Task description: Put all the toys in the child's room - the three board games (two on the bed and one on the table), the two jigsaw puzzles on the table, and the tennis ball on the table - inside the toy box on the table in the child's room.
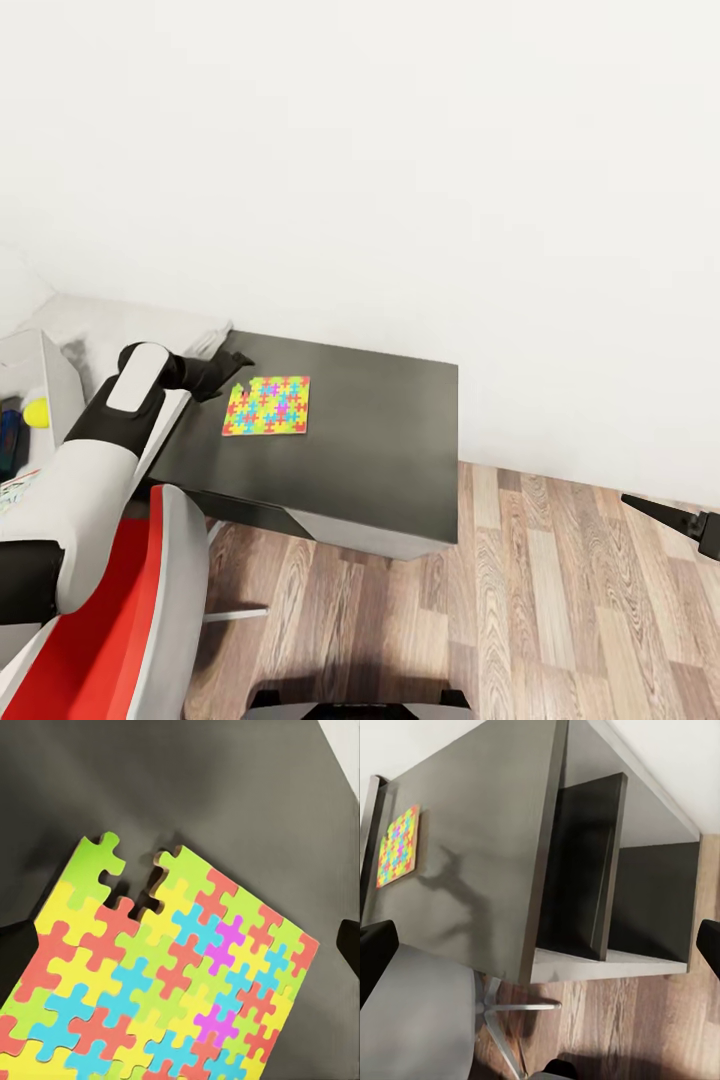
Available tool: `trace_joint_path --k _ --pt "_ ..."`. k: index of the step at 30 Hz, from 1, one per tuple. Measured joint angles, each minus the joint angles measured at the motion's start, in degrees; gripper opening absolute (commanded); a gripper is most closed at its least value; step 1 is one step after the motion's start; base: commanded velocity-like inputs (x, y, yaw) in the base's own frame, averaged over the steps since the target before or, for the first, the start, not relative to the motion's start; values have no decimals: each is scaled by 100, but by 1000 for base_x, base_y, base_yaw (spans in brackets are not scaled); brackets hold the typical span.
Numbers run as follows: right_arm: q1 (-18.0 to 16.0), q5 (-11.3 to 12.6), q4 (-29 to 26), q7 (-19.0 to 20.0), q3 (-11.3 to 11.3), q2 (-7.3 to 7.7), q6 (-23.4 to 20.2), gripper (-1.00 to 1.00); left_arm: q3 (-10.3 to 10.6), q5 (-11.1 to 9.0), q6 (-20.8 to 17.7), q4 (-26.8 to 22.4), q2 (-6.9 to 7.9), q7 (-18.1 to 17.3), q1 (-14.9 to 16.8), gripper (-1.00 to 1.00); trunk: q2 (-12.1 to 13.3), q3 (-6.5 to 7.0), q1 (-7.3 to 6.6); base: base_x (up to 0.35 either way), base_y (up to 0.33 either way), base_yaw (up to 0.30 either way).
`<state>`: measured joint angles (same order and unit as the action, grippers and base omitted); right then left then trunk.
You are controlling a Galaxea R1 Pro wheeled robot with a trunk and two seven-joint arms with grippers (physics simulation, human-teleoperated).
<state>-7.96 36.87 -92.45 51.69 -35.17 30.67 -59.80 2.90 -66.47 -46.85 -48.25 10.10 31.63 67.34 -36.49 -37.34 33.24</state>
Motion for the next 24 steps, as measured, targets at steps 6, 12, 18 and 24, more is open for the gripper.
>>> trace_joint_path --k 6,12,18,24 --pt "0 1 0 0 4 0 0 100 0 8 52 17 60 -254 -73 100 0 -12 0 0 0 0" --pt "0 1 0 1 6 0 0 100 -2 9 65 22 75 -315 -98 100 0 -16 0 0 0 0" --pt "0 1 0 1 6 0 0 100 -3 11 72 23 80 -332 -112 100 0 -17 0 0 0 0" --pt "2 0 0 1 13 0 0 100 -3 12 75 23 82 -340 -158 100 0 -17 0 0 0 0"
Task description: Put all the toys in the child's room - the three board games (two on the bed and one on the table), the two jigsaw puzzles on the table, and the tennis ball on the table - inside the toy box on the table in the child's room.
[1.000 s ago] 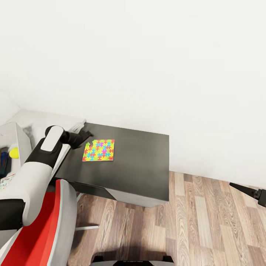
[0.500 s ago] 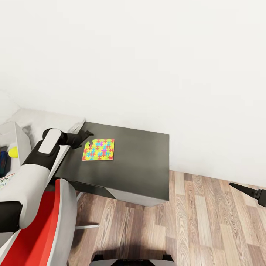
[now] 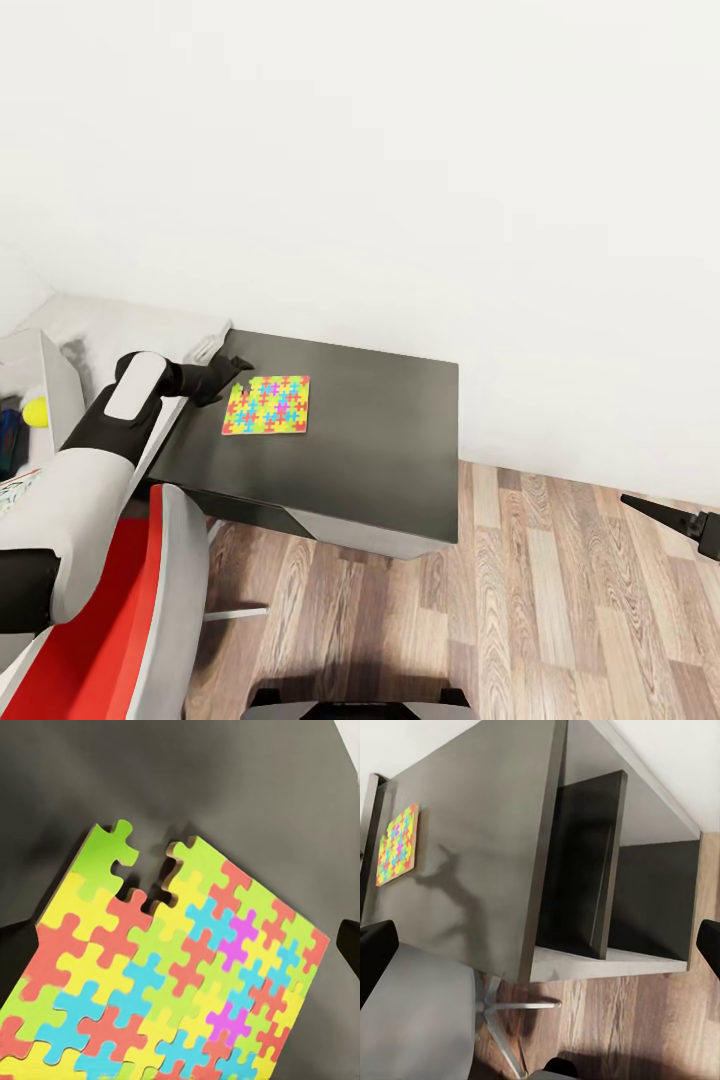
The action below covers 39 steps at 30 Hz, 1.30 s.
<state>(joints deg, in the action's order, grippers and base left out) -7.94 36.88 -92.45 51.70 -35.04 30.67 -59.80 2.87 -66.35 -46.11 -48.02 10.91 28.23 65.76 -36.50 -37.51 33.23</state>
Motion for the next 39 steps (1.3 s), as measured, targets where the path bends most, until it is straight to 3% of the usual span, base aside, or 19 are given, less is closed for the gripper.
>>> trace_joint_path --k 39 --pt "-2 1 0 -13 -14 0 0 100 -1 13 18 0 1 -4 -89 100 0 -171 0 0 0 0"
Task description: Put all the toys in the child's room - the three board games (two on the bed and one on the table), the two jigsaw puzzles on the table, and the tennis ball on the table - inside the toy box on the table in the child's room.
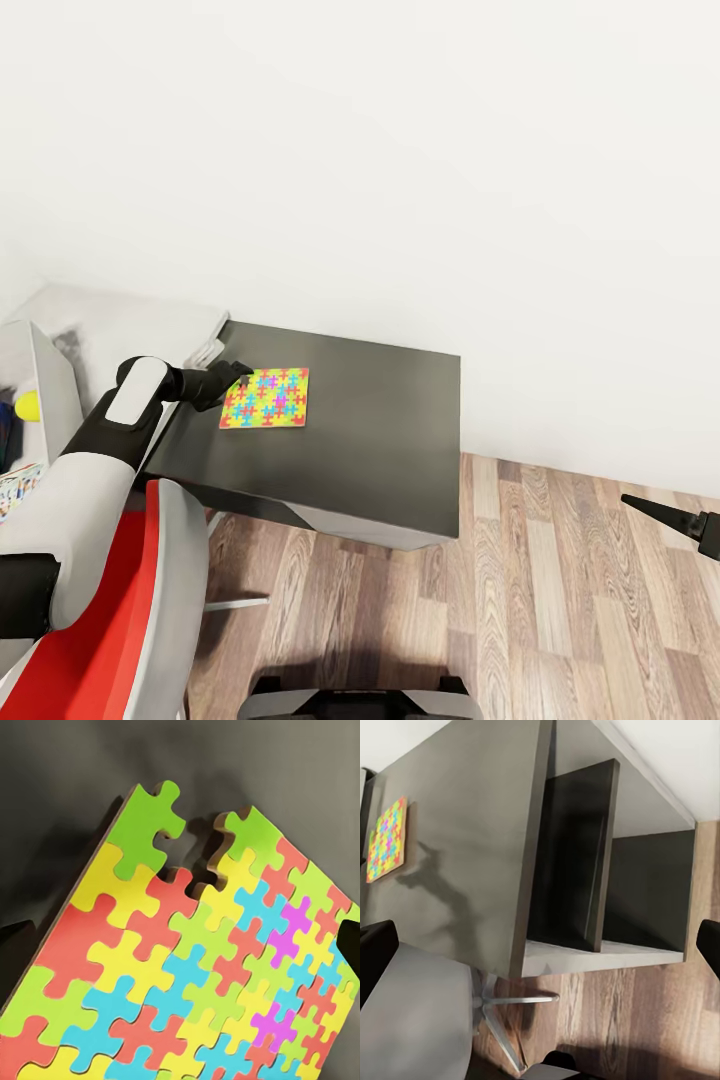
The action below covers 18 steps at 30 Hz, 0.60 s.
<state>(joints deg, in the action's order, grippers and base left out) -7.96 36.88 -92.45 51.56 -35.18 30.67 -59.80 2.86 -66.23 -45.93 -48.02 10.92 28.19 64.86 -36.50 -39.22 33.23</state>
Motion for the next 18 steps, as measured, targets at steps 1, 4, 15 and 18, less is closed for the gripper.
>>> trace_joint_path --k 1,4,15,18 --pt "0 0 0 -3 0 0 0 100 0 0 0 0 0 0 -1 100 0 -1 0 0 0 0" --pt "0 0 0 -7 -1 0 0 100 0 1 1 0 0 0 -1 100 0 -2 0 0 0 0" --pt "0 0 0 -12 -1 -1 0 100 1 3 2 0 0 0 -3 100 0 -4 0 0 0 0" --pt "0 0 0 -10 -1 -2 0 100 1 4 1 0 22 0 3 100 0 -4 0 0 0 0"
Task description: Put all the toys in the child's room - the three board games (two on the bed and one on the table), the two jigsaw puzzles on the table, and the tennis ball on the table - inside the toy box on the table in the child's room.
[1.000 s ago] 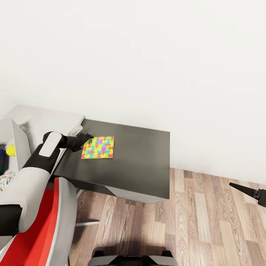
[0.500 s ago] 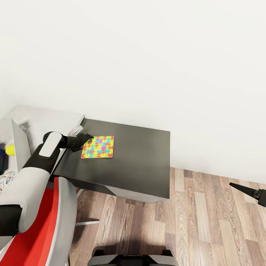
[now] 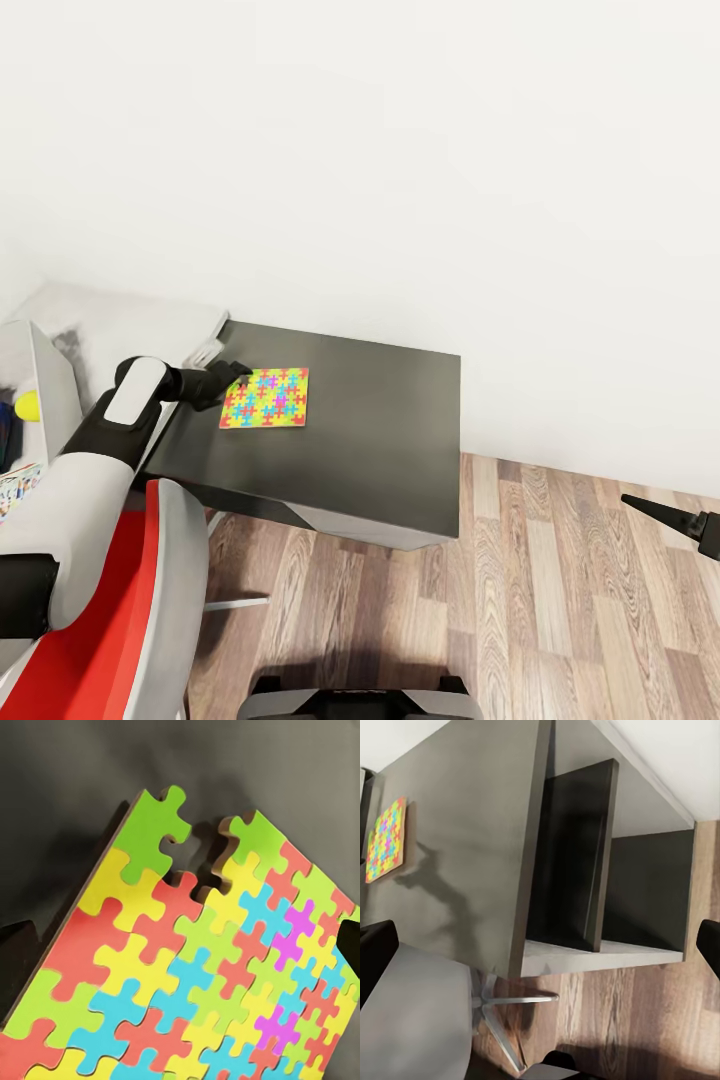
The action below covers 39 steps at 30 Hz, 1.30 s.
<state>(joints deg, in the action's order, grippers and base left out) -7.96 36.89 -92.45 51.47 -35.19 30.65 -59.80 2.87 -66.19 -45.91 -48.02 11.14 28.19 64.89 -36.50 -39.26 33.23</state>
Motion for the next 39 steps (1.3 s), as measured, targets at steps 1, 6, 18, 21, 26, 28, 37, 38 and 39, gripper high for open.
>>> trace_joint_path --k 1,6,18,21,26,28,37,38,39 --pt "0 0 0 1 0 -1 0 100 0 1 0 0 18 0 4 100 0 0 0 0 0 0" --pt "0 0 0 0 1 -5 0 100 0 1 57 0 95 0 37 100 0 0 0 0 0 0" --pt "0 0 0 -3 0 -5 0 100 4 -1 235 0 257 0 68 100 0 0 0 0 0 0" --pt "0 0 0 -3 0 -6 0 100 6 -4 249 0 280 0 70 100 0 -1 0 0 0 0" --pt "0 0 0 -4 0 -6 0 100 11 -3 262 0 301 0 72 100 0 -13 0 0 0 0" --pt "0 -1 0 -4 0 -7 0 100 13 -2 266 0 300 0 72 100 0 -24 0 0 0 0" --pt "0 -1 0 -2 -2 -5 0 100 41 -5 274 0 269 -2 73 100 0 -92 0 0 0 0" --pt "0 -1 0 -1 -1 -5 0 100 45 -7 275 0 265 -1 73 100 0 -101 0 0 0 0" --pt "0 -1 0 1 -1 -5 0 100 50 -7 276 0 261 -1 73 100 0 -110 0 0 0 0"
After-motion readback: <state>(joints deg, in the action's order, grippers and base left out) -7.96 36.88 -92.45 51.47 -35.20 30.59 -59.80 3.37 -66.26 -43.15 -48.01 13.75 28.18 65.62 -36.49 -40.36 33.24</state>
